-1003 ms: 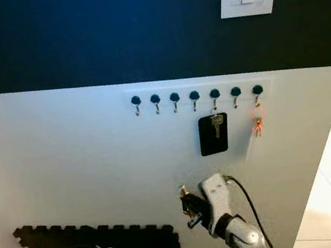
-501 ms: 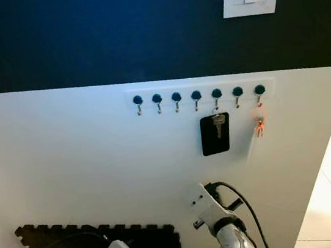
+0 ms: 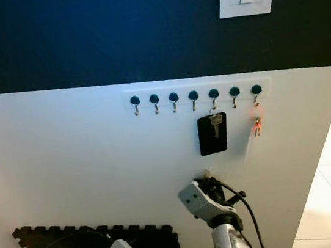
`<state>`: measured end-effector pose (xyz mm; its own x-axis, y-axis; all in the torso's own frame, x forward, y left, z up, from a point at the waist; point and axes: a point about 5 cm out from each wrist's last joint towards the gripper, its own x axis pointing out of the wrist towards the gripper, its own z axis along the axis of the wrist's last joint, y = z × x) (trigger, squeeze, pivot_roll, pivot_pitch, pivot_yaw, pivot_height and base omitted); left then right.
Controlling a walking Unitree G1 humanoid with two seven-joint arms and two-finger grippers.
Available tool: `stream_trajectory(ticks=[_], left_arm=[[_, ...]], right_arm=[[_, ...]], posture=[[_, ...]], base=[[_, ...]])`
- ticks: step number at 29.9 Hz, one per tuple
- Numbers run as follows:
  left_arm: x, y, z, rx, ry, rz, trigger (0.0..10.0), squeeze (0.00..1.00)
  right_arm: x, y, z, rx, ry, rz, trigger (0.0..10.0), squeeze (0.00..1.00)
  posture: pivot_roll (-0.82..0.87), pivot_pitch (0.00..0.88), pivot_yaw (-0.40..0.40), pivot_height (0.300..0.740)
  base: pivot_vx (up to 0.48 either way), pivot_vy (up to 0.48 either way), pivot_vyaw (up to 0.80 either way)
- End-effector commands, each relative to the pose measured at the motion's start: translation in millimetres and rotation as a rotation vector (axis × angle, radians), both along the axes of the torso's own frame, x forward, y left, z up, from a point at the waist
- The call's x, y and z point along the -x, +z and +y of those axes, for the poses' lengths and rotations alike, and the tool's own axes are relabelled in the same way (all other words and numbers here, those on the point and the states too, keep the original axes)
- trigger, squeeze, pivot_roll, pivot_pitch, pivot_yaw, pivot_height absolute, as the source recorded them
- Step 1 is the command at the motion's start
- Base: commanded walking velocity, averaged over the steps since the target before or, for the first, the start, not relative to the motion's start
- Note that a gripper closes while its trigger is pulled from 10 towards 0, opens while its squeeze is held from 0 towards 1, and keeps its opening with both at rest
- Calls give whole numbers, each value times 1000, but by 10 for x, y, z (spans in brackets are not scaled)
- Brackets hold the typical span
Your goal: Hang keys on a hook
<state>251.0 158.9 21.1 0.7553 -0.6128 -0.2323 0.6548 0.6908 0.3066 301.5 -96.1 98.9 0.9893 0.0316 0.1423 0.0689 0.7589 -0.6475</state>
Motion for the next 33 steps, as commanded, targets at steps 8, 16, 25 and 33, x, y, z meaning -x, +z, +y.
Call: stream_trajectory(ticks=[8,16,25,33], left_arm=[[-23,53,85,-21,-2,-11,10000,0],[-36,69,76,-22,-10,-13,10000,0],[-47,101,75,-14,-13,-25,10000,0],[-78,151,65,-4,-20,-41,10000,0]], right_arm=[[54,237,202,7,118,-121,10000,0],[44,341,252,23,155,-165,10000,0],[36,592,402,-15,257,-242,10000,0],[-19,881,448,-37,303,-321,10000,0]], posture=[[57,19,-6,740],[57,25,-5,740],[61,24,-5,740],[64,23,-5,740]], base=[[0,0,0],[0,0,0],[0,0,0],[0,0,0]])
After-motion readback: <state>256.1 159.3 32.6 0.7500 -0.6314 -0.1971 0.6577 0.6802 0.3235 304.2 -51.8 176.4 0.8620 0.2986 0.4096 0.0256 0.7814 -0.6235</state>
